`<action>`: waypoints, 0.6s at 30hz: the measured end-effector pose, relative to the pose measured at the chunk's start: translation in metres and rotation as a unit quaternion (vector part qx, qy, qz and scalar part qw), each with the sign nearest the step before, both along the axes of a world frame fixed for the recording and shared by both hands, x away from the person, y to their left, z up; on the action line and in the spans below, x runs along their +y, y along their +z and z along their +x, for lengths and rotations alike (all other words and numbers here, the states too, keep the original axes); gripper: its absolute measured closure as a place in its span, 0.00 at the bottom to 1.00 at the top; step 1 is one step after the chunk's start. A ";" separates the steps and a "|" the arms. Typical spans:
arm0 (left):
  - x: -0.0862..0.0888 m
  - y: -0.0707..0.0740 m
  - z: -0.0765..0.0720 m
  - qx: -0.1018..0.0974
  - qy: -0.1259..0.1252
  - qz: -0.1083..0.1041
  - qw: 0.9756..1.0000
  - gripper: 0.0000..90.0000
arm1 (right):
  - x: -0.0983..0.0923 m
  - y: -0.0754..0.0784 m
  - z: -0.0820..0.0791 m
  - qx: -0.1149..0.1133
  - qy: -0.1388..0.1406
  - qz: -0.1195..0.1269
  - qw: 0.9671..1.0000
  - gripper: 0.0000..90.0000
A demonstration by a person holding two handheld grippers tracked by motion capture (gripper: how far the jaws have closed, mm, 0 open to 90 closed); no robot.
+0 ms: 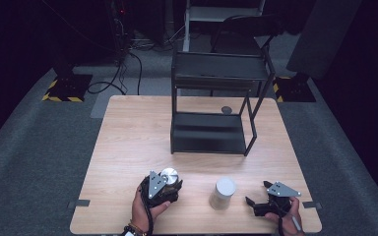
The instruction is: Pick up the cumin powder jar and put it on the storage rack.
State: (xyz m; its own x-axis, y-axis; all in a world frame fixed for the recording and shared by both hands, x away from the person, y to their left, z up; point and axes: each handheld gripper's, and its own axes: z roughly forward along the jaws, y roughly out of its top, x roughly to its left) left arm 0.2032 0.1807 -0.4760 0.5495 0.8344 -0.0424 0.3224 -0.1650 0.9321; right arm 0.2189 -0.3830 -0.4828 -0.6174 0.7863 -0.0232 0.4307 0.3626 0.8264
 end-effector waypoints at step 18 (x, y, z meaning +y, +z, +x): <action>-0.006 0.054 0.016 -0.024 0.019 -0.022 0.999 0.35 | 0.001 0.000 0.000 0.000 -0.003 0.000 1.000 0.00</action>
State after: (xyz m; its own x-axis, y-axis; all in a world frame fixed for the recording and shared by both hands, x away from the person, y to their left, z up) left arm 0.2193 0.1747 -0.4225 0.5197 0.8526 -0.0543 0.2833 -0.1120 0.9525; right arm 0.2184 -0.3824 -0.4827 -0.6134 0.7894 -0.0243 0.4321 0.3612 0.8263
